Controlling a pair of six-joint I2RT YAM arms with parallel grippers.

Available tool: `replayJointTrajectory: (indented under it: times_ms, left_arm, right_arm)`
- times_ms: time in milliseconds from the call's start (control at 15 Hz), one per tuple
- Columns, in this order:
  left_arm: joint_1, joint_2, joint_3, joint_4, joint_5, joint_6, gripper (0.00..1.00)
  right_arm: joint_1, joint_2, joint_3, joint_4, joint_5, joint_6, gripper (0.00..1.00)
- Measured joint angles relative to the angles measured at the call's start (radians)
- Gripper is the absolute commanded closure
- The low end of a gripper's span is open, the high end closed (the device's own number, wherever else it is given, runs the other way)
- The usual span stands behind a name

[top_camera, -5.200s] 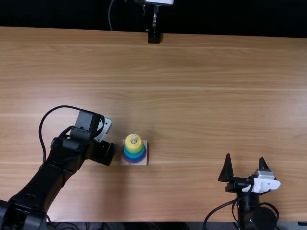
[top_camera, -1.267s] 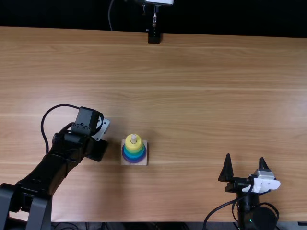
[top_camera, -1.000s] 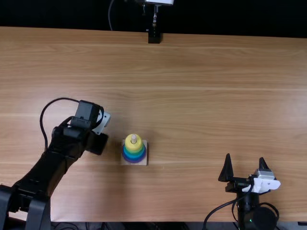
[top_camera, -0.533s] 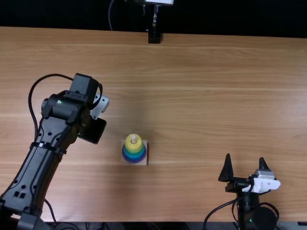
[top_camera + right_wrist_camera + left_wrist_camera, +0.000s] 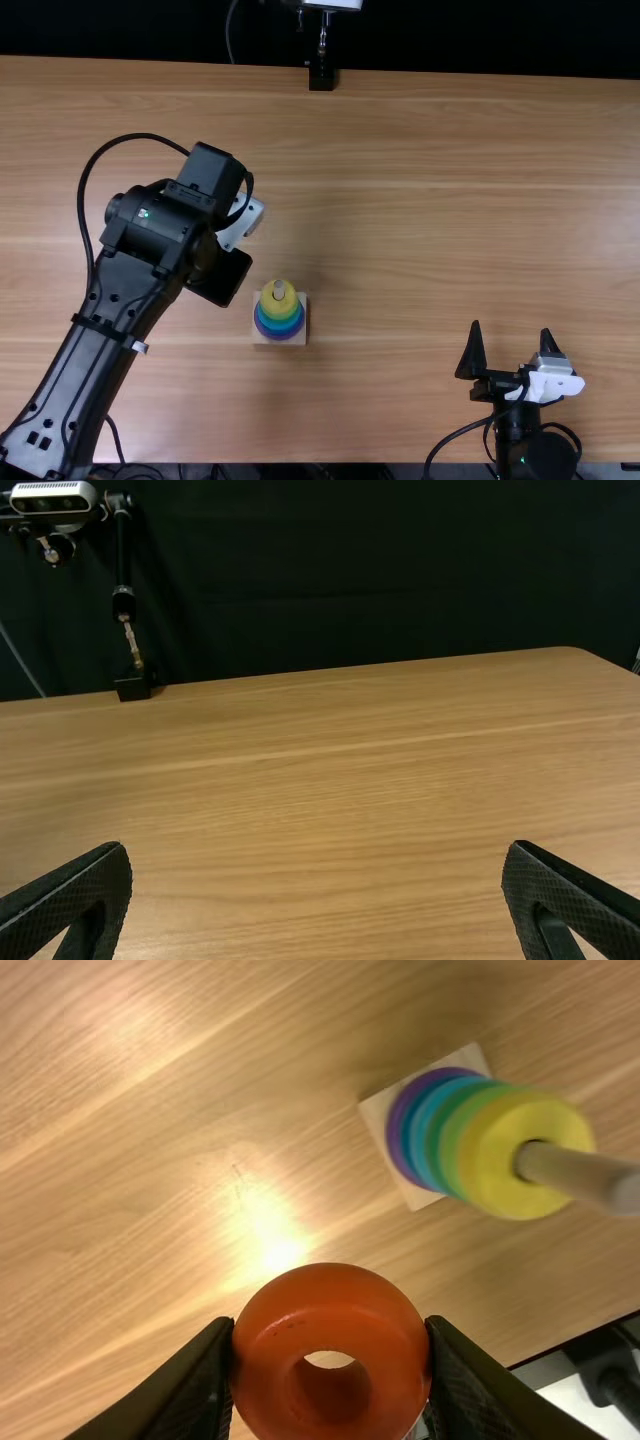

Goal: Build the Hanoi tower: stack the rings onto the peg from bottom to top in this color order: purple, dark blue, light blue, dark green, light green, yellow, orange.

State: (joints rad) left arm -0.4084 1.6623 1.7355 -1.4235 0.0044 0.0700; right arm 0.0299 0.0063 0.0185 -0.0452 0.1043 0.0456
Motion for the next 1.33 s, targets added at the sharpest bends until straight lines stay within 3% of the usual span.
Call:
replayJointTrajectory:
  times_ms: [533,1067,1333]
  left_arm:
    - [-0.136,0.093,0.085,0.0,0.0,-0.064,1.0]
    - [-0.187,0.123,0.111,0.014,0.001,-0.127,1.0]
    - [-0.194,0.144,0.111,0.014,0.006,-0.13,1.0]
  right_arm:
    - [0.0,0.0,0.0,0.001,0.0,0.0,0.0]
    - [0.0,0.0,0.0,0.0,0.0,0.0,0.0]
    - [0.0,0.0,0.0,0.0,0.0,0.0,0.0]
